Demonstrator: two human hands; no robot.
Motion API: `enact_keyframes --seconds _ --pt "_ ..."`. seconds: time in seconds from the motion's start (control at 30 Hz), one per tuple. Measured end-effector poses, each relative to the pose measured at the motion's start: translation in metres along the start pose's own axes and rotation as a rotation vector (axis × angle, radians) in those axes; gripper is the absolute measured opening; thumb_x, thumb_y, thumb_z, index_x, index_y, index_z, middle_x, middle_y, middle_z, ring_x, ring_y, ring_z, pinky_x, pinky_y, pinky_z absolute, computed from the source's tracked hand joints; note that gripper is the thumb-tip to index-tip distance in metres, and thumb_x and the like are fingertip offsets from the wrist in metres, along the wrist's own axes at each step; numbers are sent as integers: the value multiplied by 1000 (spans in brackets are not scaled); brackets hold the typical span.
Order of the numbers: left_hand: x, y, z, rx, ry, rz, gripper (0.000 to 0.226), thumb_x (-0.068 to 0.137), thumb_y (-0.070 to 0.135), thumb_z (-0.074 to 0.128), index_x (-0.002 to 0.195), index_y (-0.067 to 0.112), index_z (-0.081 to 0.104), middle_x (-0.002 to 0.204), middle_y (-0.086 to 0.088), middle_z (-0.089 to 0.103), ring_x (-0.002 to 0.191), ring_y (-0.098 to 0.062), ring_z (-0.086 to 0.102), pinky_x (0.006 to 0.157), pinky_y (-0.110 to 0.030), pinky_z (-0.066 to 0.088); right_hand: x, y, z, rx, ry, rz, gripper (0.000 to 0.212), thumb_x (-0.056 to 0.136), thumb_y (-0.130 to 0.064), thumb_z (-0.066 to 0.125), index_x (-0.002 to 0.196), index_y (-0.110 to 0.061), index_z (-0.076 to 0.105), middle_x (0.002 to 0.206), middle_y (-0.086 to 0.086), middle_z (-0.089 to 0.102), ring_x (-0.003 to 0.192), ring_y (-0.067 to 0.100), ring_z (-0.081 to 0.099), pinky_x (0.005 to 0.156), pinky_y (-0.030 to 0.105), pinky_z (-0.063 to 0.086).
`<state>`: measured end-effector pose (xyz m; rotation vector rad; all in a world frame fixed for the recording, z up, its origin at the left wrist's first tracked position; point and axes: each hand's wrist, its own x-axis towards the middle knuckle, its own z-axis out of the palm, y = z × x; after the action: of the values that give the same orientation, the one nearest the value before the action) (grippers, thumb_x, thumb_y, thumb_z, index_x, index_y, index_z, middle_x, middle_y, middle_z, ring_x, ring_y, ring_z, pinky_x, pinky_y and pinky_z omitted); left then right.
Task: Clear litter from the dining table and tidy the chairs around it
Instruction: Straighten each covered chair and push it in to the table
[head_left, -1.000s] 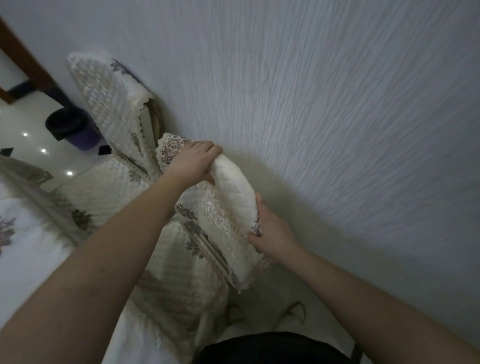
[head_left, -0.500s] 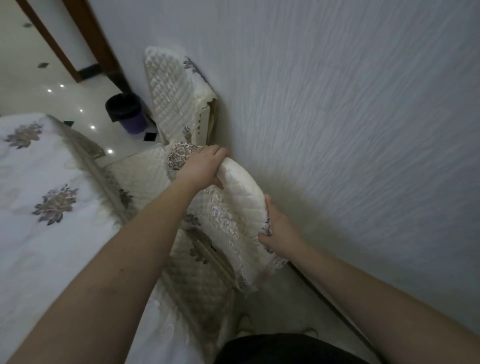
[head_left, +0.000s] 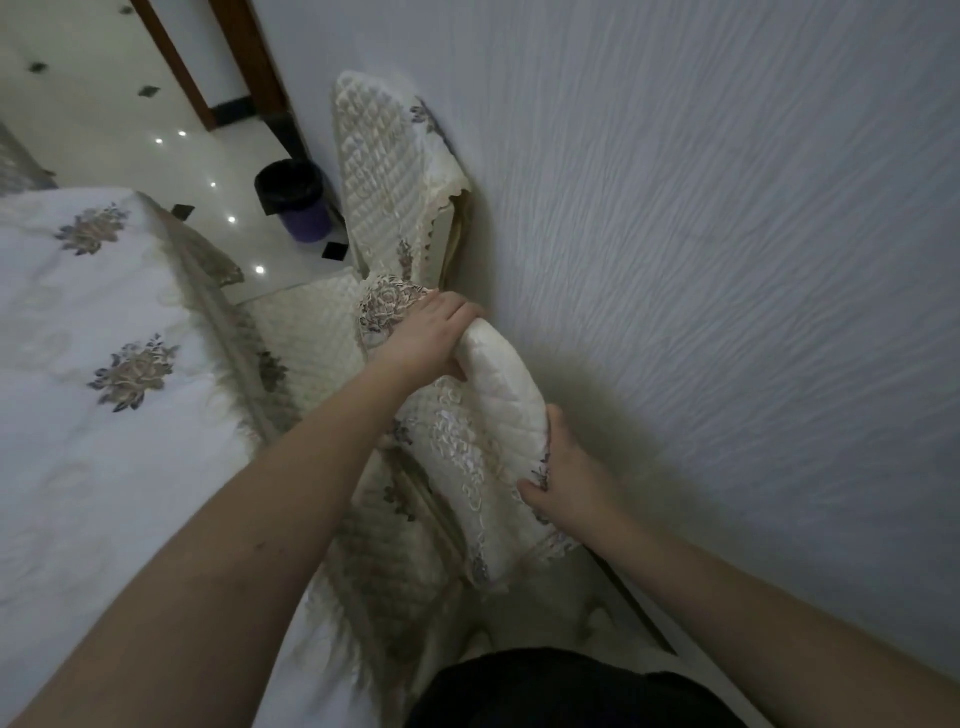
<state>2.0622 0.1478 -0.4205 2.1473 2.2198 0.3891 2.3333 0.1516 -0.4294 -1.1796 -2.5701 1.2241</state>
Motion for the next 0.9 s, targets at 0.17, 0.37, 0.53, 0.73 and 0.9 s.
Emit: enact_keyframes --seconds 0.17,0.37,0.53,0.73,0.9 --pt "-8 20 0 118 -116 -184 95 74 40 76 150 23 21 158 -4 20 147 -25 11 119 -46 8 8 12 -10 20 -104 -96 90 79 -50 62 145 -34 4 137 -1 44 110 23 56 85 45 52" --pt "-41 78 12 49 9 -436 81 89 20 56 154 18 7 161 -6 7 146 -26 13 116 -45 24 28 19 -42 105 -203 -190 57 96 -54 33 142 -20 33 135 1 51 118 18 53 98 43 44" --pt "-58 154 28 -502 183 -820 60 97 22 47 151 15 21 156 -5 26 140 -19 31 114 -37 29 56 2 -64 320 -221 -106 56 99 -34 45 149 -17 24 132 -6 47 114 7 50 93 24 39" --pt "-63 241 58 -697 318 -1109 72 92 50 46 149 12 26 149 -9 39 136 -19 38 112 -37 31 95 -16 -51 306 -339 -14 74 89 -41 62 149 -19 25 138 3 51 119 21 53 90 26 39" --pt "-74 272 78 -639 326 -1242 94 78 50 67 150 10 23 148 -9 39 134 -23 39 107 -33 35 99 -16 -35 266 -363 19 90 77 -36 73 149 -17 23 136 6 51 120 27 53 101 41 45"
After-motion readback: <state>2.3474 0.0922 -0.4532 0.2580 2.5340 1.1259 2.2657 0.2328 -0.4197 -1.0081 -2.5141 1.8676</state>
